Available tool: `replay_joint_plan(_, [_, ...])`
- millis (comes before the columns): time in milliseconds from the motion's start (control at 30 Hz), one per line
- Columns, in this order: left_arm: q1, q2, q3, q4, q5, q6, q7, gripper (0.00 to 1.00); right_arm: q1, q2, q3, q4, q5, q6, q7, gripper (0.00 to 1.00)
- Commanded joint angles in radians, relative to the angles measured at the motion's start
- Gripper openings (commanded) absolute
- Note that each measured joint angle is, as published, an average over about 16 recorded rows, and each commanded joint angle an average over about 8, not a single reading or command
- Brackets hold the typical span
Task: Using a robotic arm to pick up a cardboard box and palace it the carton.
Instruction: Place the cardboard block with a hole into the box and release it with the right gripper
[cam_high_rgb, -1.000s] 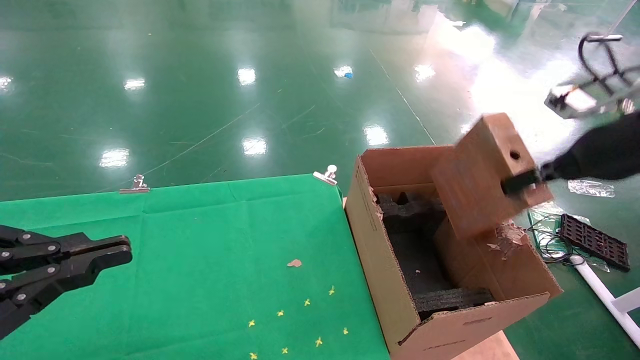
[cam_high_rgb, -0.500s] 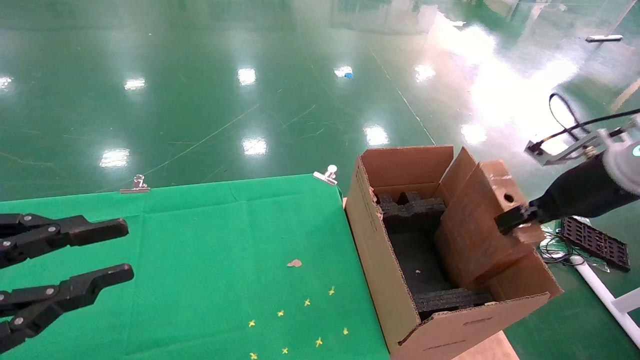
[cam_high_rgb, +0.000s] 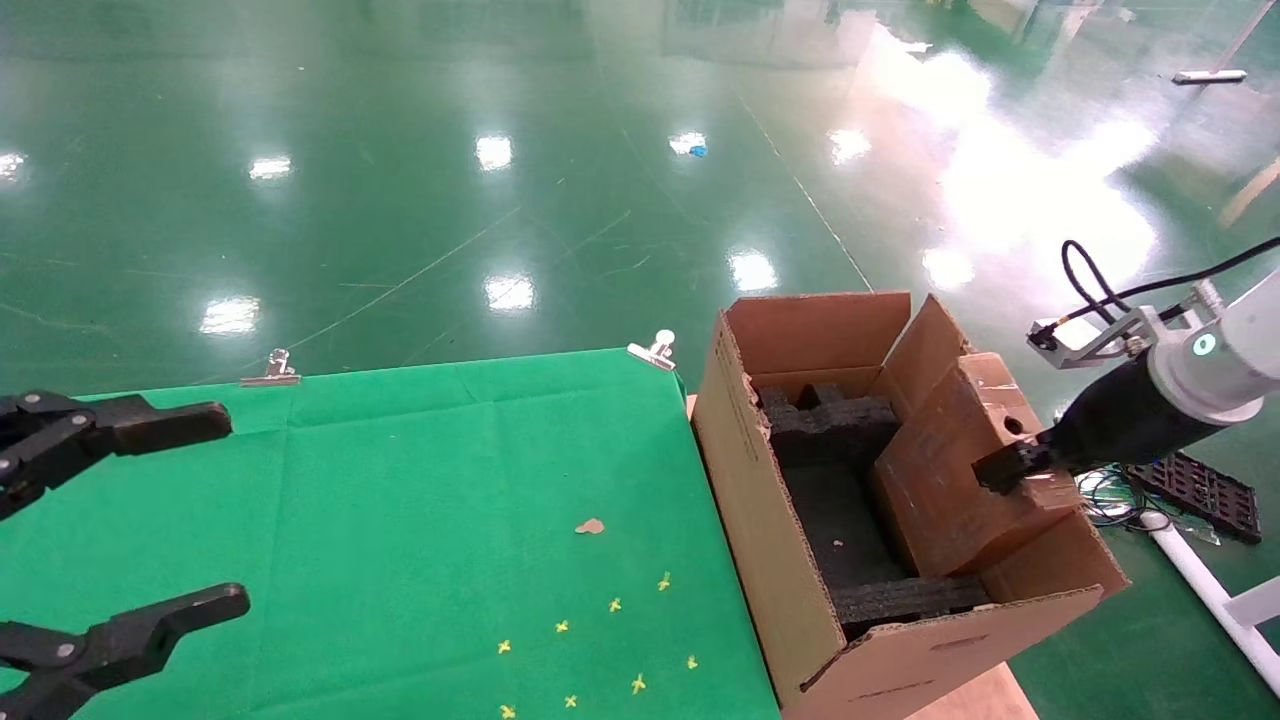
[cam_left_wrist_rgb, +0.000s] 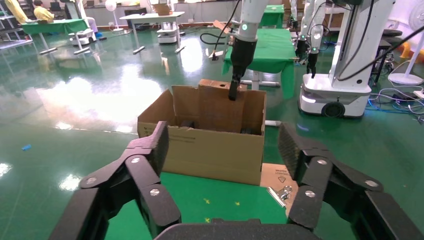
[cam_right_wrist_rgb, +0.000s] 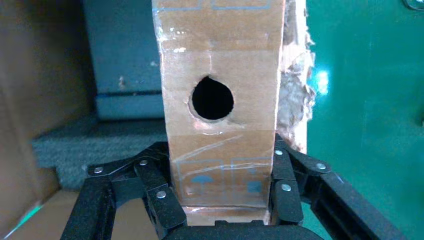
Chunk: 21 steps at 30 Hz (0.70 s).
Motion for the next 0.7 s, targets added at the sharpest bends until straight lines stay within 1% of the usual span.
replay_joint_plan(33, [0.0, 0.0, 0.0, 0.0, 0.0, 0.0, 0.0, 1.0, -0.027, -0.009, 0.009, -0.027, 0.016, 0.024, -0.019, 0.0])
replay_joint_plan(333, [0.0, 0.0, 0.0, 0.0, 0.0, 0.0, 0.0, 1.0, -0.14, -0.073, 0.033, -0.102, 0.06, 0.099, -0.058, 0.0])
replay_joint_plan(700, [0.0, 0.0, 0.001, 0.0, -0.001, 0.0, 0.0, 1.0, -0.304, -0.106, 0.082, -0.141, 0.139, 0.222, -0.143, 0.0])
